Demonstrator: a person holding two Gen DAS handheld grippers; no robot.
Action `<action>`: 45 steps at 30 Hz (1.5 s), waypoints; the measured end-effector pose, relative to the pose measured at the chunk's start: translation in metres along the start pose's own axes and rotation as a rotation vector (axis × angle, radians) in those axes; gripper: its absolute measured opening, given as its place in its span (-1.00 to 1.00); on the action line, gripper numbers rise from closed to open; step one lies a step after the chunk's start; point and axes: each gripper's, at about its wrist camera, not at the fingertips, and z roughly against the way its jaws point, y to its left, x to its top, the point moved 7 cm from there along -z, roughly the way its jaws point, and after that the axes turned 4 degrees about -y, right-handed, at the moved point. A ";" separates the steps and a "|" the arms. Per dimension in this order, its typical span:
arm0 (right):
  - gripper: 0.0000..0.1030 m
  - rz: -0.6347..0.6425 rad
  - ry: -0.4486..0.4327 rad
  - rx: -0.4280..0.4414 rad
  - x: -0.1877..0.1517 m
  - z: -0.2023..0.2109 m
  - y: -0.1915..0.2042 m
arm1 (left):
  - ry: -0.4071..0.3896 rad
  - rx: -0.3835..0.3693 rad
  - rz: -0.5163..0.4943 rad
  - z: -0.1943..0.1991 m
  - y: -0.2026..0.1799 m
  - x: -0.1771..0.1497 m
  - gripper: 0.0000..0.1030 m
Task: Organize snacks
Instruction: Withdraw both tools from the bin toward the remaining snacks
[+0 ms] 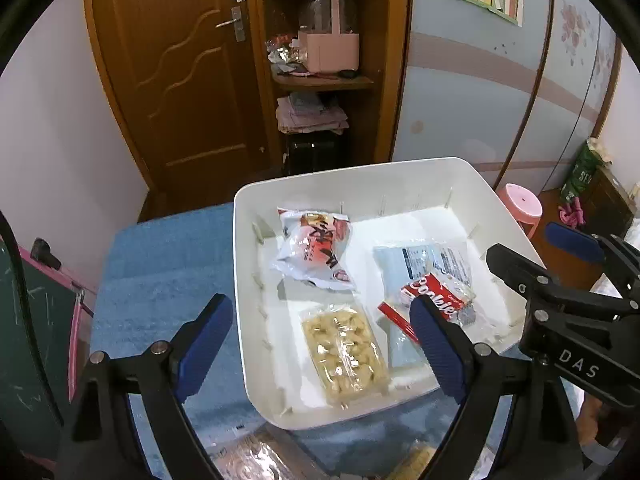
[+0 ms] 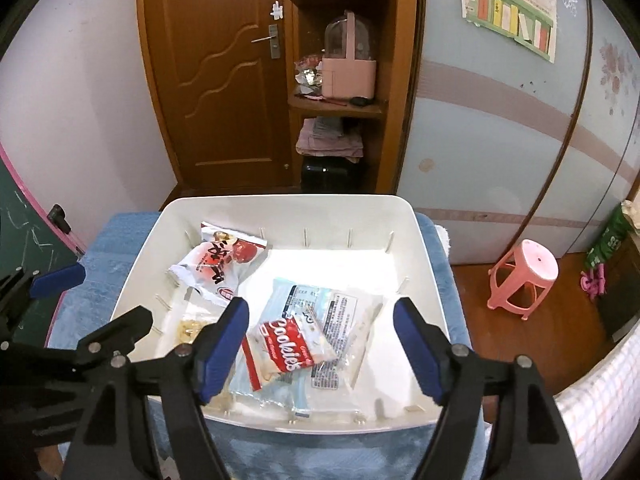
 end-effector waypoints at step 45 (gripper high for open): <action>0.46 0.065 -0.014 0.137 -0.208 0.184 0.072 | 0.078 0.233 0.053 0.170 0.110 -0.257 0.90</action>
